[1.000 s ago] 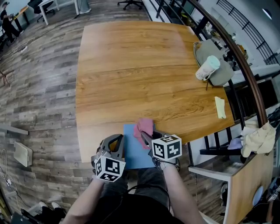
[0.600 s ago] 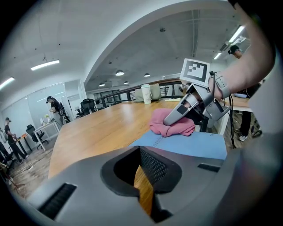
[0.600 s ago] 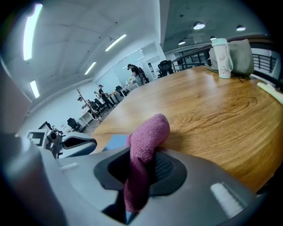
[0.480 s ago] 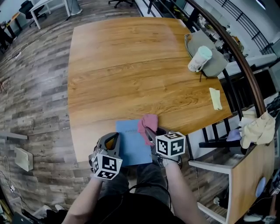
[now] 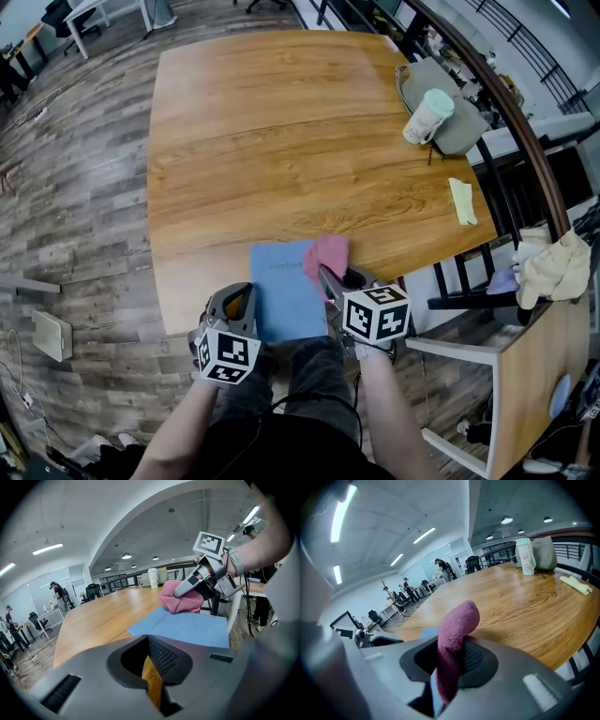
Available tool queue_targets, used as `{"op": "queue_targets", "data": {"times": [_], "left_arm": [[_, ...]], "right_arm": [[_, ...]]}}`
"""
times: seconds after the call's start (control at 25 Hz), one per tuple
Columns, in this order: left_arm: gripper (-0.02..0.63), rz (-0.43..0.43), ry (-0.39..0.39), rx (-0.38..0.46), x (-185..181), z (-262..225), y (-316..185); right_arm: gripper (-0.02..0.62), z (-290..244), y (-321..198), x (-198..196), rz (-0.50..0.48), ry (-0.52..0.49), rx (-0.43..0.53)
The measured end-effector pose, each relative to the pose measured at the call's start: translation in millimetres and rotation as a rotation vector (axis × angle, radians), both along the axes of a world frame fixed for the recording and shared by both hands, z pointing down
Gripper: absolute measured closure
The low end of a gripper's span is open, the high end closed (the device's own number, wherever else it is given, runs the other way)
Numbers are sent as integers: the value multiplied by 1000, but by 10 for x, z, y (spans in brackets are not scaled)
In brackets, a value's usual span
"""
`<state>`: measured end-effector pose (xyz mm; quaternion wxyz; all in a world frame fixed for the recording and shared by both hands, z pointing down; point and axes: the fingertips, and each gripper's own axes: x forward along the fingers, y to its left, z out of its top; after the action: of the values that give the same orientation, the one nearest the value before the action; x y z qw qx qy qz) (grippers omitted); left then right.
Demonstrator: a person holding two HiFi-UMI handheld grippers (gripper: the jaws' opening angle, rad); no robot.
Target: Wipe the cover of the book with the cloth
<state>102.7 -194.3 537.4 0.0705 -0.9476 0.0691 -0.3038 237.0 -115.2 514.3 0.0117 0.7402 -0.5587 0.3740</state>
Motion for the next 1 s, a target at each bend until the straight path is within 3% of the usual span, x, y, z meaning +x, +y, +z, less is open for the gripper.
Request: {"op": "queue_targets", "data": {"times": [0.24,0.64,1.0], "left_arm": [[609,22,7,19,-89,-22,15],[609,28,39,34,-284,-126,-50],[609,5,41,34,-516,-89,-109]], "right_arm": [[503,-40,-177,-412,-72,-30,32],[503,99,-540,-1225,-244,-79,7],[503,228,-571,-1418,-266,-106,-15]]}}
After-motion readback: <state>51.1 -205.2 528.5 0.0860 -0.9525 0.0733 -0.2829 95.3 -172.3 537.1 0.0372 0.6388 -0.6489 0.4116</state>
